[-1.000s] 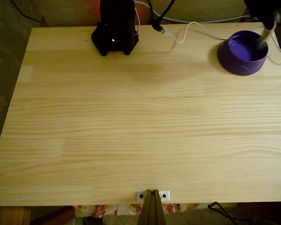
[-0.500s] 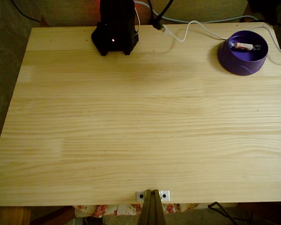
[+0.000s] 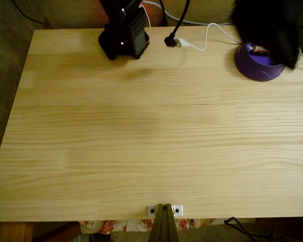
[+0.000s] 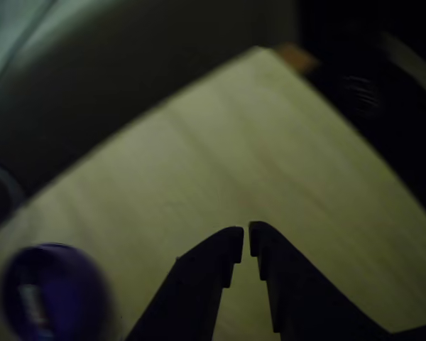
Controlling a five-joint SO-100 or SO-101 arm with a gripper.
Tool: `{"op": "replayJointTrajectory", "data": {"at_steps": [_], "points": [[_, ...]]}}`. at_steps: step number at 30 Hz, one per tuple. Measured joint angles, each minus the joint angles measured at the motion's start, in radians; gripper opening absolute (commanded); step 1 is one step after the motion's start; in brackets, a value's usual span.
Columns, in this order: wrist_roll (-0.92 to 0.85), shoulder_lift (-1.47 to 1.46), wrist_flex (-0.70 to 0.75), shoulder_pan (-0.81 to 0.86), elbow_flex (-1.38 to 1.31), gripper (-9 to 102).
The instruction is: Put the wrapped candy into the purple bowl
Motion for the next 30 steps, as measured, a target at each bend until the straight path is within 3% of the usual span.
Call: {"op": "replayJointTrajectory", "data": {"at_steps": [5, 20, 30], "points": [[-0.109, 0.110, 0.002, 0.164, 0.170, 0], [-0.054, 0.571, -0.081, 0.882, 0.735, 0], [0.153, 0.977, -0.008, 0.973, 1.117, 0]]}}
